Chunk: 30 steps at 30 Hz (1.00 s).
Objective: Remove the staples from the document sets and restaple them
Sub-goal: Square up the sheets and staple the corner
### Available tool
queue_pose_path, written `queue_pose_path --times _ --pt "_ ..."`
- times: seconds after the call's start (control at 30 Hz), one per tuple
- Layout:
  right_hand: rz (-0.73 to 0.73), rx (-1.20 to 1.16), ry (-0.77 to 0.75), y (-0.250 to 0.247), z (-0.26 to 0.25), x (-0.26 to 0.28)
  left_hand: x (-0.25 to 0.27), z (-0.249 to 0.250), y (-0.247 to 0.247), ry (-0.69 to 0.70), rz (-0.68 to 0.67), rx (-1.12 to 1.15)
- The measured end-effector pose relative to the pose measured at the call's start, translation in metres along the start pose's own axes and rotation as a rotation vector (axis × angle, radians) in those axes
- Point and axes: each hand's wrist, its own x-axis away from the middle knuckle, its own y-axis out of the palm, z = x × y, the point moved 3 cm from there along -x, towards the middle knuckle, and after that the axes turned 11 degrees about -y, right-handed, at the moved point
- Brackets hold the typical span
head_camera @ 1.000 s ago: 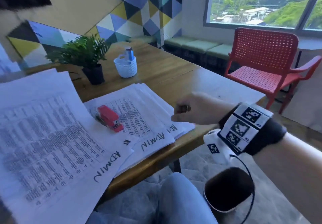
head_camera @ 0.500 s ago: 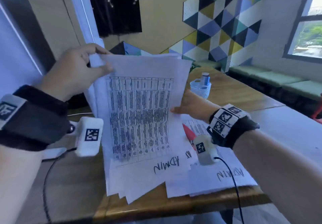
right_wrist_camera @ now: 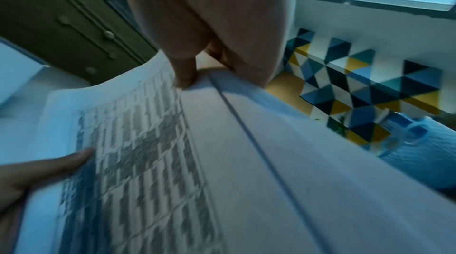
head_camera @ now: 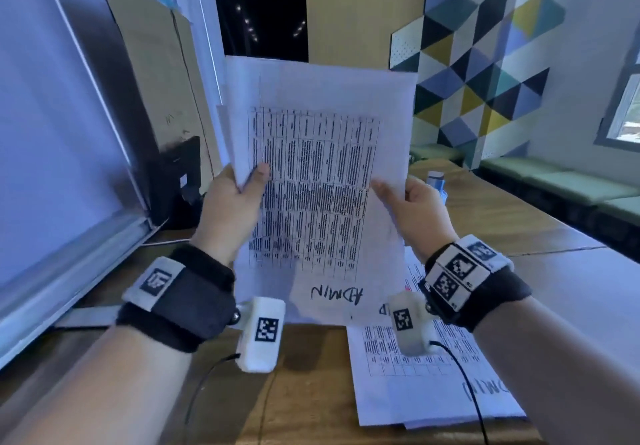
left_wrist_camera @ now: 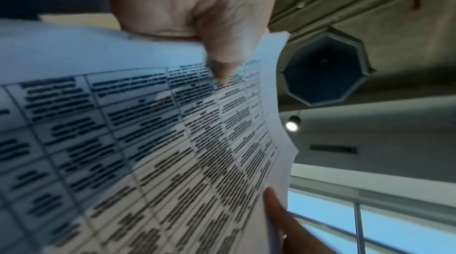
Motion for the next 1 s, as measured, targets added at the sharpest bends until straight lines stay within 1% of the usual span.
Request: queue_pose_path --times 0.03,0.1,0.17,0.23,0.3,0.37,0.47,0.53,0.63,0.73,0.77,0.83,0.93,1.0 --pt "0.040 0.031 -0.040 0.001 -0.005 -0.001 0.002 0.008 0.001 0.053 0.056 -0.028" --pt "0.089 0.032 -0.131 0.004 -0.015 -0.002 0.004 0.020 0.004 0.115 0.125 -0.049" --pt "0.071 0.012 -0.187 0.011 -0.022 -0.001 0.001 0.021 0.005 0.118 0.140 0.001" --pt "0.016 0.052 -0.158 0.018 -0.022 0.002 0.002 0.018 0.008 0.061 0.106 0.070" --pt "0.006 0.084 -0.135 0.023 -0.016 0.004 0.001 0.013 0.011 0.016 0.106 0.107" --pt "0.024 0.119 -0.128 0.024 -0.015 0.003 0.000 0.016 0.011 0.034 0.150 0.080" --pt "0.098 0.090 -0.162 0.022 -0.013 -0.002 -0.003 0.022 0.009 0.100 0.197 0.038" --pt "0.110 0.044 -0.140 0.023 -0.009 -0.003 -0.002 0.019 0.012 0.065 0.177 0.069" --pt "0.058 0.075 -0.100 0.025 -0.001 -0.003 -0.002 0.003 0.017 0.004 0.162 0.101" --pt "0.009 0.089 -0.125 0.029 -0.002 -0.004 -0.006 -0.008 0.019 -0.043 0.120 0.042" --pt "-0.004 0.093 -0.140 0.030 -0.004 -0.005 -0.006 -0.011 0.018 -0.056 0.124 0.028" --pt "-0.016 0.105 -0.169 0.031 -0.008 -0.005 -0.007 -0.014 0.015 -0.067 0.159 0.037" --pt "-0.008 0.107 -0.177 0.028 -0.008 -0.006 0.001 -0.016 0.013 -0.077 0.120 0.023" --pt "-0.014 0.116 -0.155 0.025 -0.006 -0.007 0.004 -0.021 0.012 -0.044 0.103 -0.020"
